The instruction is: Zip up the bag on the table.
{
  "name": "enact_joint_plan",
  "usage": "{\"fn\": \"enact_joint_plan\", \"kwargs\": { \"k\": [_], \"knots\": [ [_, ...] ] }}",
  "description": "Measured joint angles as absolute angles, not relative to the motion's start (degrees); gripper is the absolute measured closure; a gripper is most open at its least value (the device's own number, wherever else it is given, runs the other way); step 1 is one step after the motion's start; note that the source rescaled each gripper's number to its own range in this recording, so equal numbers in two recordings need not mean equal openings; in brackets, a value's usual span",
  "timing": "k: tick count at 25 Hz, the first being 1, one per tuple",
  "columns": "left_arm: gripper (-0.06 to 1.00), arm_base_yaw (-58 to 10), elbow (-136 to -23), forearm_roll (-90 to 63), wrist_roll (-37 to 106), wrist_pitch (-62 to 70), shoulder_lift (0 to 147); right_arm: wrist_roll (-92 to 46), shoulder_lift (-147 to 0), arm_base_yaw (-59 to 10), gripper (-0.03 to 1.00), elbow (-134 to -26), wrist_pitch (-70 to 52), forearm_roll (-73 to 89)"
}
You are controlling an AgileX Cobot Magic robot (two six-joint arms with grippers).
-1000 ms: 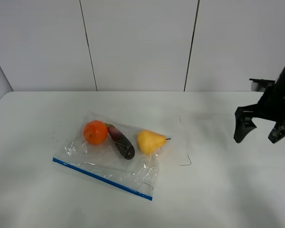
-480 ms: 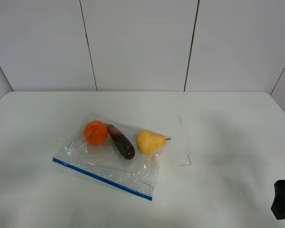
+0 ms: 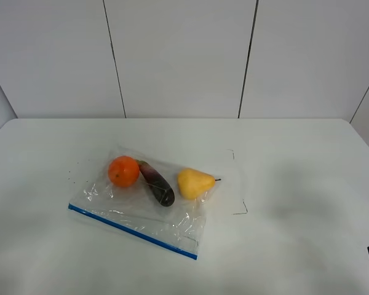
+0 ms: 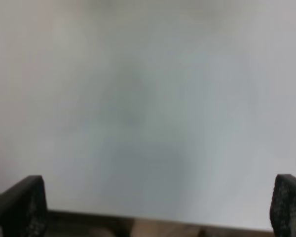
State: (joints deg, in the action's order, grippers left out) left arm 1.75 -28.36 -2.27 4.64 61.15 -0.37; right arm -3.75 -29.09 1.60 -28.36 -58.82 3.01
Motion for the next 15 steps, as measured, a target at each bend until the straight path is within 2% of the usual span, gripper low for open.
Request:
{"fn": "enact_joint_plan", "kwargs": {
  "k": [15],
  "knots": [
    [-0.01, 1.7, -28.4, -2.3, 4.6, 61.1, -0.4, -3.8, -11.6, -1.1, -0.03, -28.1, -58.9, 3.9]
  ]
}}
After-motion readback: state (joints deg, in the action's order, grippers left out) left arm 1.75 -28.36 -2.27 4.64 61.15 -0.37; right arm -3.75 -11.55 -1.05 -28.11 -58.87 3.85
